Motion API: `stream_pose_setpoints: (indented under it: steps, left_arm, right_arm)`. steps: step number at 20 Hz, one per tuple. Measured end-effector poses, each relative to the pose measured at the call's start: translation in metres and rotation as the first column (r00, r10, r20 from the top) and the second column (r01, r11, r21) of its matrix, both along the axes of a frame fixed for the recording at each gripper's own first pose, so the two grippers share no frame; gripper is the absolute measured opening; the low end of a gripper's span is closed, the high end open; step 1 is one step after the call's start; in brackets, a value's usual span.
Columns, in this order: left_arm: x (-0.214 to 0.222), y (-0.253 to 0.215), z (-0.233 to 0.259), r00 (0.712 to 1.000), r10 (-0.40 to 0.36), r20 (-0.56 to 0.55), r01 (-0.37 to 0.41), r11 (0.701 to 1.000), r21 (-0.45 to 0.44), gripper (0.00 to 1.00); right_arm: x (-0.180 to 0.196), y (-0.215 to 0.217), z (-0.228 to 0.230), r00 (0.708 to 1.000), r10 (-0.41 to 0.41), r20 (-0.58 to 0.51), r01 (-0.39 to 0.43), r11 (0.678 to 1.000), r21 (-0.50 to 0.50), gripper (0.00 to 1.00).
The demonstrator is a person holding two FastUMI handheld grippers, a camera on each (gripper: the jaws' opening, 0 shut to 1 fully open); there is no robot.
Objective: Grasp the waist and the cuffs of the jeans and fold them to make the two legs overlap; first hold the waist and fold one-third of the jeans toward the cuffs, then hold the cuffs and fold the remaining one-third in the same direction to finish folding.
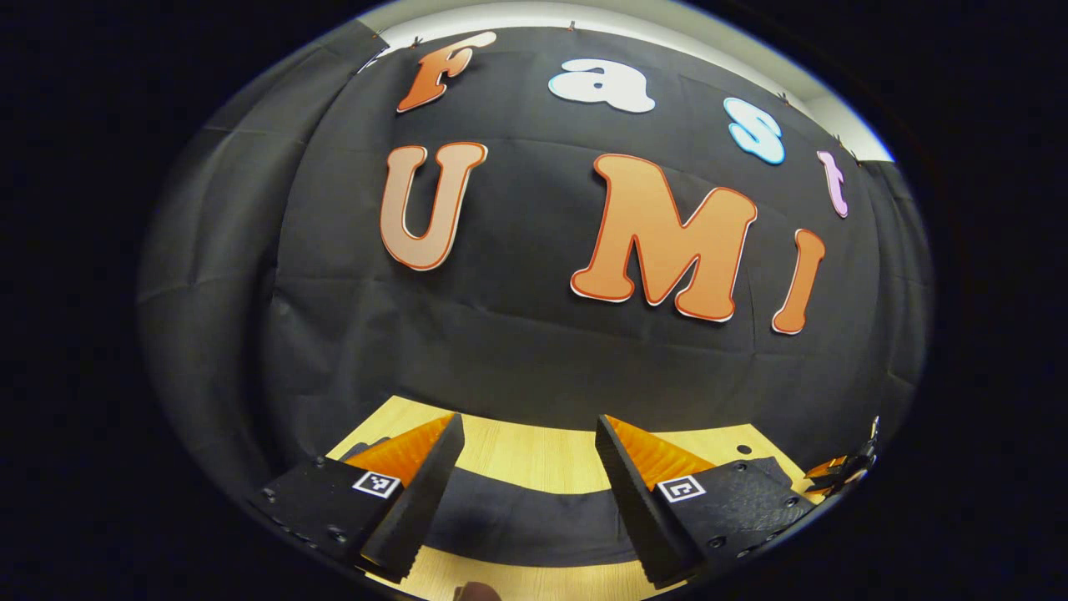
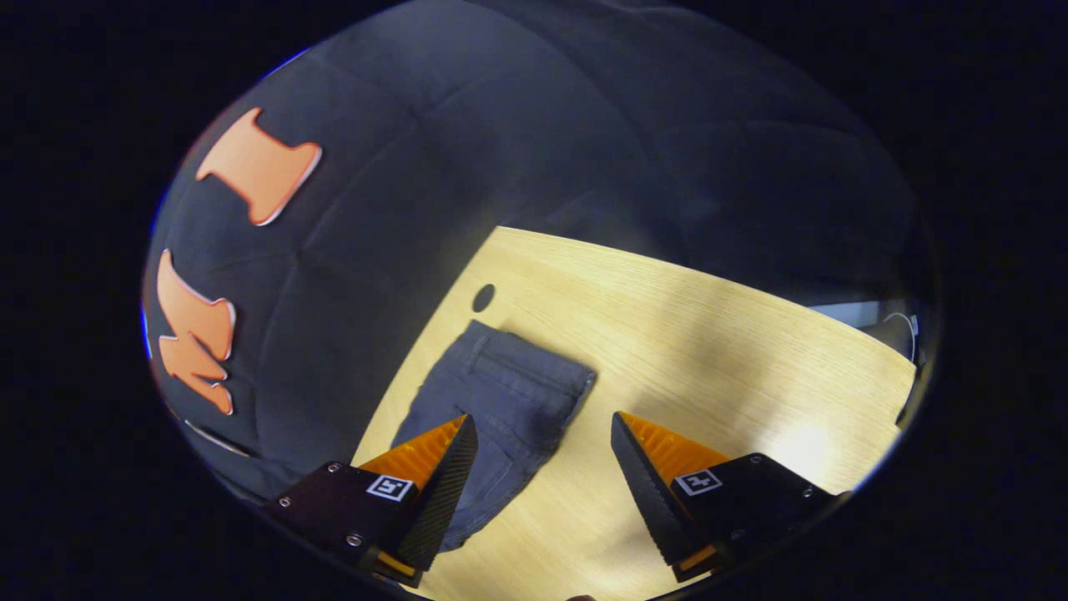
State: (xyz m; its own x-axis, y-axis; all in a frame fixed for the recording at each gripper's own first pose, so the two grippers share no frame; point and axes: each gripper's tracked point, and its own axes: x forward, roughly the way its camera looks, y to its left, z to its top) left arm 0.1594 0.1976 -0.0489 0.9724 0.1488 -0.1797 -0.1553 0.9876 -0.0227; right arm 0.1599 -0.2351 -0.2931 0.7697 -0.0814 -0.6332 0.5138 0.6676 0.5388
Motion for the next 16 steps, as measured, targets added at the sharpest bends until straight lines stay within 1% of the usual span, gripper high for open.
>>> stream_pose_setpoints:
  steps: [2,6,10,12,13,15,16]
  left_arm:
    - [-0.003,-0.002,-0.005,1.0,0.019,-0.005,-0.019,1.0,-0.006,0.95]
    - [-0.011,-0.003,-0.014,0.998,0.064,-0.015,-0.065,0.997,-0.037,0.96]
    - [-0.013,0.002,-0.019,0.995,0.101,-0.022,-0.102,0.994,-0.047,0.95]
    - [-0.015,0.001,-0.023,0.994,0.111,-0.024,-0.112,0.991,-0.073,0.96]
    - [-0.015,0.002,-0.025,0.993,0.117,-0.025,-0.119,0.989,-0.086,0.96]
    - [-0.017,0.006,-0.032,0.99,0.136,-0.036,-0.139,0.986,-0.095,0.96]
    - [-0.018,0.008,-0.036,0.989,0.144,-0.042,-0.147,0.984,-0.099,0.96]
  right_arm:
    - [0.016,0.001,-0.011,1.0,0.002,-0.012,-0.002,0.999,0.048,0.98]
    - [0.036,-0.006,-0.035,0.998,-0.009,-0.056,0.015,0.995,0.097,0.98]
    - [0.055,-0.004,-0.031,1.0,-0.003,-0.018,0.006,0.992,0.129,0.98]
    - [0.064,-0.002,-0.031,1.0,0.001,0.001,-0.001,0.991,0.137,0.96]
    - [0.067,-0.002,-0.032,1.0,-0.003,0.012,0.002,0.991,0.132,0.94]
    - [0.066,-0.004,-0.039,1.0,-0.027,-0.001,0.027,0.995,0.099,0.91]
    - [0.068,-0.005,-0.042,0.999,-0.035,-0.01,0.036,0.996,0.081,0.76]
